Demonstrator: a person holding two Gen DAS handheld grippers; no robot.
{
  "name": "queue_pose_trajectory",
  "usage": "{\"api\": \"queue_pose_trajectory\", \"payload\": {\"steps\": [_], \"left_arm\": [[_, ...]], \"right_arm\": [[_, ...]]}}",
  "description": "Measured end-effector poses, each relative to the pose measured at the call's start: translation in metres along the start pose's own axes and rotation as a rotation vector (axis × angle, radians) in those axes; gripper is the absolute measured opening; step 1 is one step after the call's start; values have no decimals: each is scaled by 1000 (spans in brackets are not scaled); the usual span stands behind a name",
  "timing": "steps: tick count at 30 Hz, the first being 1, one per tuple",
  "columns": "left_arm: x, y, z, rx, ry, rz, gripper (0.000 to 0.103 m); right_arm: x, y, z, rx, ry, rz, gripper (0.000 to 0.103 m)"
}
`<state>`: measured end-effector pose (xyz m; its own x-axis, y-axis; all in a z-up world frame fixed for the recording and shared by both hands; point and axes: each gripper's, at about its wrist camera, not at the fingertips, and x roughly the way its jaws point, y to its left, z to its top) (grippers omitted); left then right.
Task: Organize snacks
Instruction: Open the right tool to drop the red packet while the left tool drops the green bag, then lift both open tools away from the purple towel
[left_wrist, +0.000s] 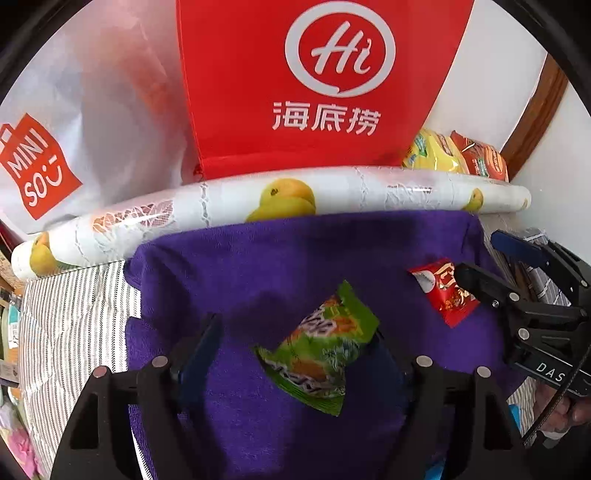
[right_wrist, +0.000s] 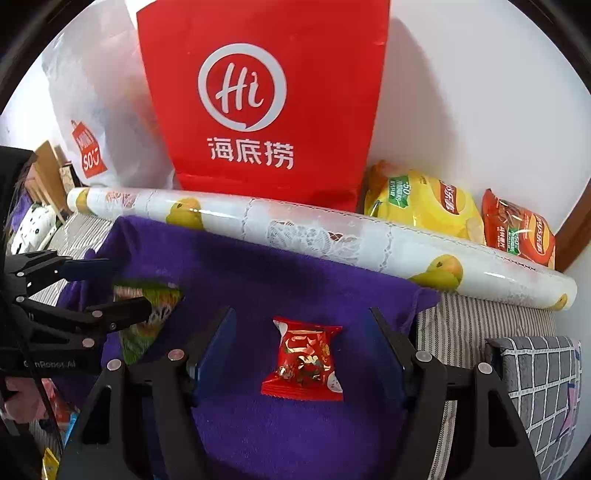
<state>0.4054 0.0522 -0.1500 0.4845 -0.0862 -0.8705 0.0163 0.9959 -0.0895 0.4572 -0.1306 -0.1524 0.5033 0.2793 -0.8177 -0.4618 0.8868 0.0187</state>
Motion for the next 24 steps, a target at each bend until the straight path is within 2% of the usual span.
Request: {"api": "queue_pose_trajectory", "payload": {"steps": [8, 12, 15, 20, 24], "left_arm": [[-21, 0, 1, -1, -30, 4, 76], [-38, 0, 1, -13, -60, -23, 76], [-54, -1, -1, -6, -89, -40, 76], [-86, -13, -5, 51, -144, -35, 76], [-110, -22, -10, 42, -181, -48, 76]], "right_arm": [[-18, 3, 4, 40, -35, -1, 70], [-34, 6, 0, 79, -62, 0, 70], [-45, 8, -9, 118, -74, -38, 70], [-67, 9, -35, 197, -57, -18, 70], [-87, 12, -57, 223, -41, -12, 70]]}}
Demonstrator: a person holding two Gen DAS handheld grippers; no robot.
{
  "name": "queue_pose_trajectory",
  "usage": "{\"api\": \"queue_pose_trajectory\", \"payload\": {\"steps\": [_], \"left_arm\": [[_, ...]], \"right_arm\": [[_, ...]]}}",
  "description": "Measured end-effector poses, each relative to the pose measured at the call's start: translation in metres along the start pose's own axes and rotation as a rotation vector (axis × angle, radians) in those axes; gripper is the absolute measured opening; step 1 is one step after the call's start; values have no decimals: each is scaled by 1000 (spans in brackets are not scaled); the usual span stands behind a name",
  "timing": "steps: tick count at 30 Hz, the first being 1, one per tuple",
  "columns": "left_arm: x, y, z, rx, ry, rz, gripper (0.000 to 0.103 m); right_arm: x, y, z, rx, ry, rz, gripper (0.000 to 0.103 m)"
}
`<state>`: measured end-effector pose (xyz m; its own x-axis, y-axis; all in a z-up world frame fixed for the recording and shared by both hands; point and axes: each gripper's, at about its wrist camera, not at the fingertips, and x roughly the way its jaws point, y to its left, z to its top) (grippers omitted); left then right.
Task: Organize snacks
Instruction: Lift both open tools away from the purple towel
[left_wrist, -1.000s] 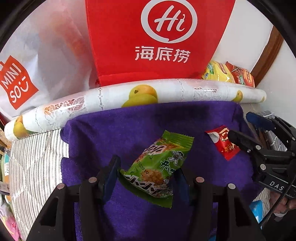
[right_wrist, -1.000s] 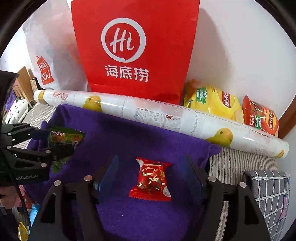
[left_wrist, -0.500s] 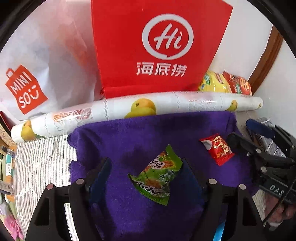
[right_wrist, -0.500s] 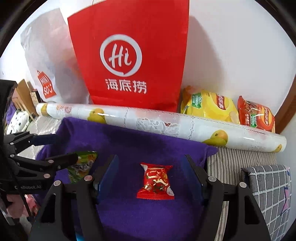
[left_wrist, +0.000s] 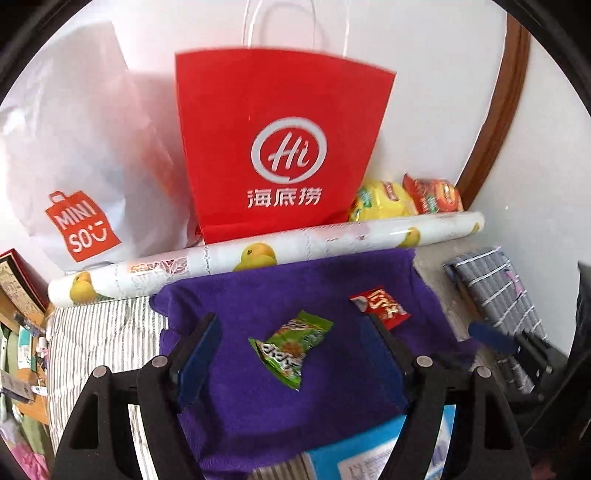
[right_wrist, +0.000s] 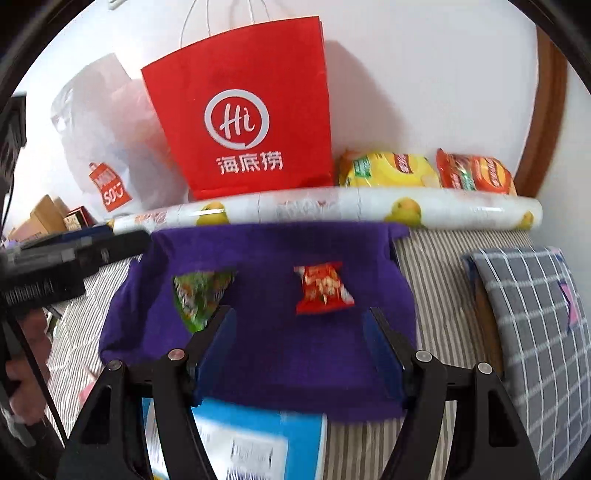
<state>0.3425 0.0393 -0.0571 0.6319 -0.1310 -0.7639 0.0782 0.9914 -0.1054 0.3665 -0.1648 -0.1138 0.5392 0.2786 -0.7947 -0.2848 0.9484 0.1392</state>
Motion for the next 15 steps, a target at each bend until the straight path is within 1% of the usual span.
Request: {"api": "queue_pose_trajectory", "payload": {"steps": [3, 5, 8, 12, 13, 15], "left_arm": [[-17, 2, -13, -27, -14, -44, 76], [-27, 2, -23, -33, -14, -46, 76], [-44, 4, -39, -41, -24, -29, 76], [-71, 9, -61, -41, -51, 13, 76], [-76, 10, -65, -41, -54, 28, 76], [-86, 11, -77, -30, -61, 81, 76]], "right_arm": [[-21, 1, -15, -18, -5, -29, 70], [-34, 3, -24, -26, -20, -49, 70], [-52, 5, -41, -13, -35, -41, 70], [-70, 10, -62, 18, -37, -20, 70], [-75, 12, -68, 23, -34, -12, 70], [-82, 16, -78, 32, -27, 0, 70]]}}
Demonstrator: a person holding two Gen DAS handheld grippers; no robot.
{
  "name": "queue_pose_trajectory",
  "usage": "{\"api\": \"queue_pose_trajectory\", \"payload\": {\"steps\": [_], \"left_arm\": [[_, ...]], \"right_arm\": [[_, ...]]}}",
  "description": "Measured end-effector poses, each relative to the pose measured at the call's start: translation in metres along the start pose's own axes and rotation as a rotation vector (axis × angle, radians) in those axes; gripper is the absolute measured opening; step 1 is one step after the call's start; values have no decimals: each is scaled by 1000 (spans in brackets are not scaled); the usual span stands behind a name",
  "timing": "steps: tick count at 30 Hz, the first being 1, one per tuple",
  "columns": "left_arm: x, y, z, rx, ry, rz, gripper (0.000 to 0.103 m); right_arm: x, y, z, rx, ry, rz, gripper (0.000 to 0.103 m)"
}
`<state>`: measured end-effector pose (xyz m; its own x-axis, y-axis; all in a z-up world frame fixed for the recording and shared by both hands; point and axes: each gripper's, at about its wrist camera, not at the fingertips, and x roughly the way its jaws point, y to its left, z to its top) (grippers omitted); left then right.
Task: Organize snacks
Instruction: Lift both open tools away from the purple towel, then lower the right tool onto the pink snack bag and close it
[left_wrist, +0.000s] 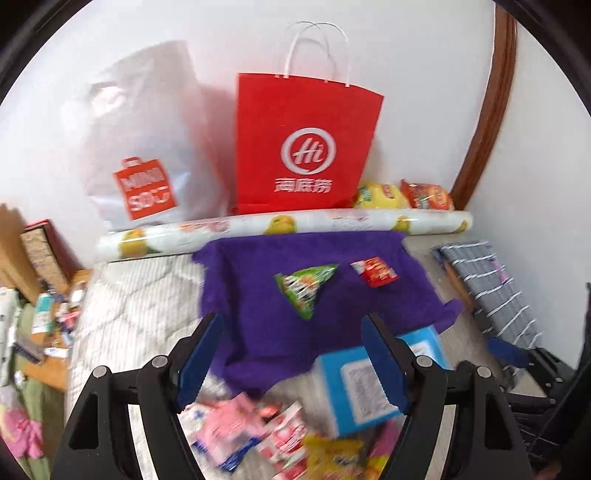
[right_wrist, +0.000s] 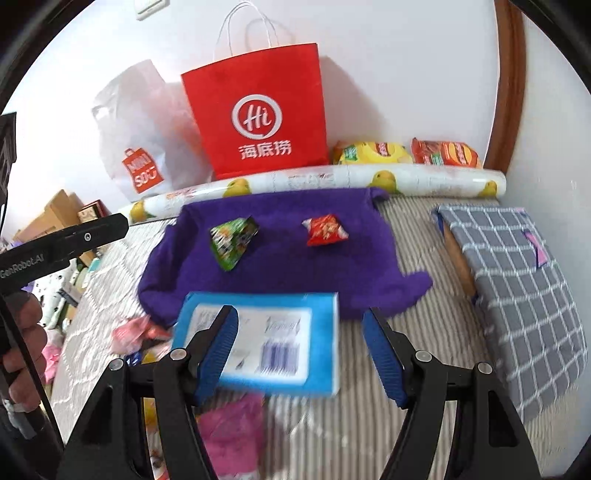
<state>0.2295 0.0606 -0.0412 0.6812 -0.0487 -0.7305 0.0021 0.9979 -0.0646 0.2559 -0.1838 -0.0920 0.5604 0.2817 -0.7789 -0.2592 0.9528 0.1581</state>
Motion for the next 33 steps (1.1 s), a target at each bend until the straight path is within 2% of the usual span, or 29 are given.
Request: {"api": "queue_pose_trajectory", "payload": {"steps": [5, 12, 20, 22, 27, 30, 33], "left_arm": [[-14, 6, -25, -16, 14, -15, 76], [-26, 19, -52, -56, 29, -24, 76], [-42, 34, -77, -77, 39, -44, 76], [-46, 39, -82, -79, 34, -37, 76], [-45, 56, -95, -107, 43, -36, 76], [-42, 68, -104, -119, 55, -27, 76], [-37, 79, -113, -130, 76, -12, 76]], "right_arm": [[-13, 13, -29, -7, 36, 21, 70], [-23, 31, -67, 15, 110, 134, 70], [-13, 62, -96, -43, 176, 158, 71], [-6, 66, -100, -51, 185, 143, 72], [16, 68, -105, -79, 211, 33, 73], [32, 63, -109, -46, 250, 53, 73], [40, 60, -113, -40, 249, 38, 71]]}}
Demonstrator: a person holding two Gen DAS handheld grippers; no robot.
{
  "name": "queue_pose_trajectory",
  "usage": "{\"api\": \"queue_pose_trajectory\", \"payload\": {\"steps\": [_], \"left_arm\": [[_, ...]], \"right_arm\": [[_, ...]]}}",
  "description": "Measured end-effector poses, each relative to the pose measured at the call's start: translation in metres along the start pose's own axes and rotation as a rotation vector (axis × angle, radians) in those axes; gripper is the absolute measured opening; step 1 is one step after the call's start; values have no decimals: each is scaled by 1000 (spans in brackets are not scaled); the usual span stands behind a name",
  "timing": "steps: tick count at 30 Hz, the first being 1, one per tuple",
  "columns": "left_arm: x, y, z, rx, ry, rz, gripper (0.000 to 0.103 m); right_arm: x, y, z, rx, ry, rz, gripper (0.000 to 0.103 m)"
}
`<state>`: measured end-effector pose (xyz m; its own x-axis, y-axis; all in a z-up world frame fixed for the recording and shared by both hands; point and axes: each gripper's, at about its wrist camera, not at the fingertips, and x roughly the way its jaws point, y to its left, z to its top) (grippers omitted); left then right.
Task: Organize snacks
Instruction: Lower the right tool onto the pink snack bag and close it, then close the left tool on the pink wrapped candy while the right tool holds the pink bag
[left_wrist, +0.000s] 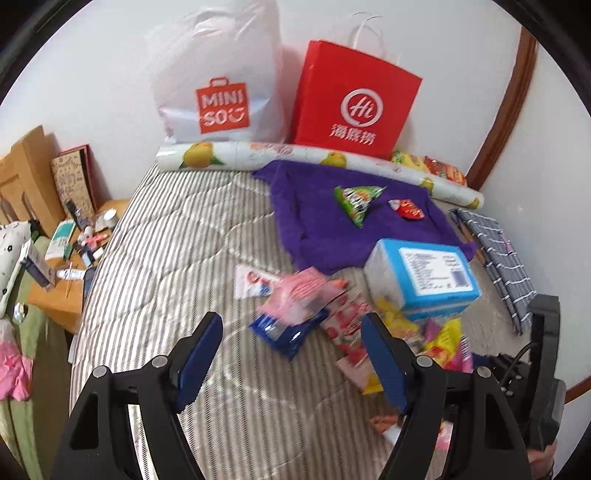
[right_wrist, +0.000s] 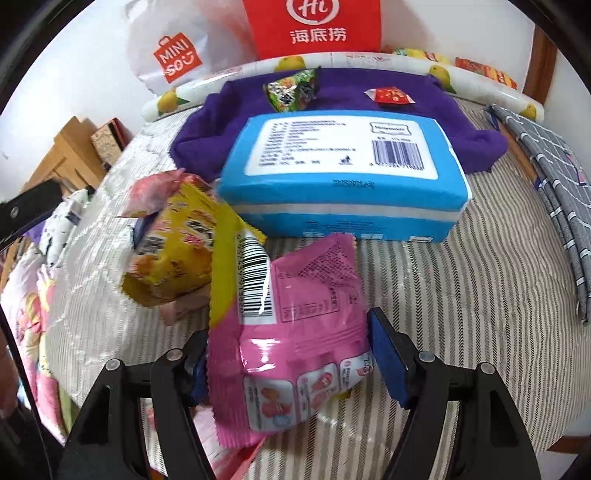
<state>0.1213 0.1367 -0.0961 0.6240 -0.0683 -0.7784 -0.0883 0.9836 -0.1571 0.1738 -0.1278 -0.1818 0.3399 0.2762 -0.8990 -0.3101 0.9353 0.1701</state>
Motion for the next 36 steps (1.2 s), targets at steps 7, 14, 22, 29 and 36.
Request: {"api": "queue_pose_trajectory", "payload": {"steps": [7, 14, 22, 29, 36], "left_arm": [[19, 16, -12, -14, 58, 25, 76], [37, 13, -14, -16, 91, 9, 76], [57, 9, 1, -29, 75, -26, 76], [92, -3, 12, 10, 105, -37, 74], [111, -13, 13, 16, 126, -56, 52]], "right_arm": [[-9, -18, -2, 63, -46, 73, 61], [-25, -33, 1, 80, -85, 16, 60], [-31, -59, 1, 102, -109, 12, 60], [-19, -63, 0, 113, -98, 46, 60], [-12, -61, 5, 78, -75, 51, 60]]}}
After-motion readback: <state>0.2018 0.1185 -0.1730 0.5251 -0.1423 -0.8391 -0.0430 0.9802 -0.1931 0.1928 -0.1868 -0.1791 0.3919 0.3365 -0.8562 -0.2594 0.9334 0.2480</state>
